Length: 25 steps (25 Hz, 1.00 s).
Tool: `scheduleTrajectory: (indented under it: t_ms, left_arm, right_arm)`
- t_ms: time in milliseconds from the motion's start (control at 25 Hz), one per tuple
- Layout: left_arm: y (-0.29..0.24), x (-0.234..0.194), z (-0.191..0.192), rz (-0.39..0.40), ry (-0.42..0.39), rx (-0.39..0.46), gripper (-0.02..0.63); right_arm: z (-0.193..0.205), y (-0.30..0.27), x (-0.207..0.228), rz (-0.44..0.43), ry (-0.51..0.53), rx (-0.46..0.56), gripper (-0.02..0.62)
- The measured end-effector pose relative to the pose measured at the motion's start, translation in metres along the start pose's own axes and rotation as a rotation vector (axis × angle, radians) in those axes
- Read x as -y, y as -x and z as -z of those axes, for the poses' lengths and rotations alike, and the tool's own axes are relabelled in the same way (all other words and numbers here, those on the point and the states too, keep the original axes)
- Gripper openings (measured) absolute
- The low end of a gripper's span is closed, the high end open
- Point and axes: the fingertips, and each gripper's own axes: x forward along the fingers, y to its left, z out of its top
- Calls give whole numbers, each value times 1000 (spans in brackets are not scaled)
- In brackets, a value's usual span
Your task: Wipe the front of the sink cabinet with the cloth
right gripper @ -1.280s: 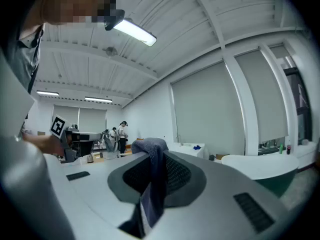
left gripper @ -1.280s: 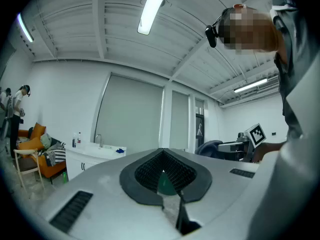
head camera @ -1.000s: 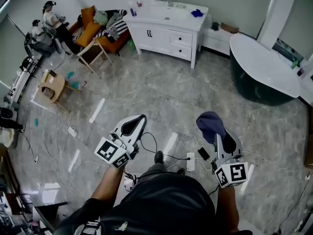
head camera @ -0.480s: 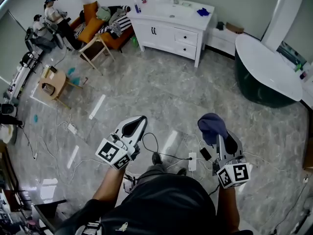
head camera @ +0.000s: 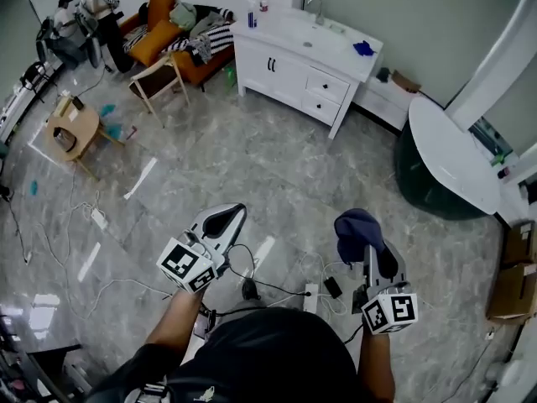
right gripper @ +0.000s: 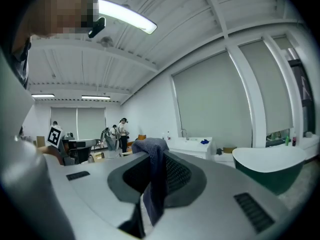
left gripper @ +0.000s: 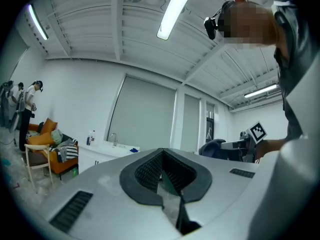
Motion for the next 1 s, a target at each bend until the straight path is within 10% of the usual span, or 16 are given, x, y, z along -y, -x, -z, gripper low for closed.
scheduleTrajectory:
  t_ms: [720,1000]
  left_arm:
    - [25,-127,8,-39,-43,-13,3]
    - [-11,-154,22,-94,-53,-88,3]
  right_arm:
    - [-33,-122,-55,13,95,-20,48]
    - [-33,-189,-11,-22,49,-4,48]
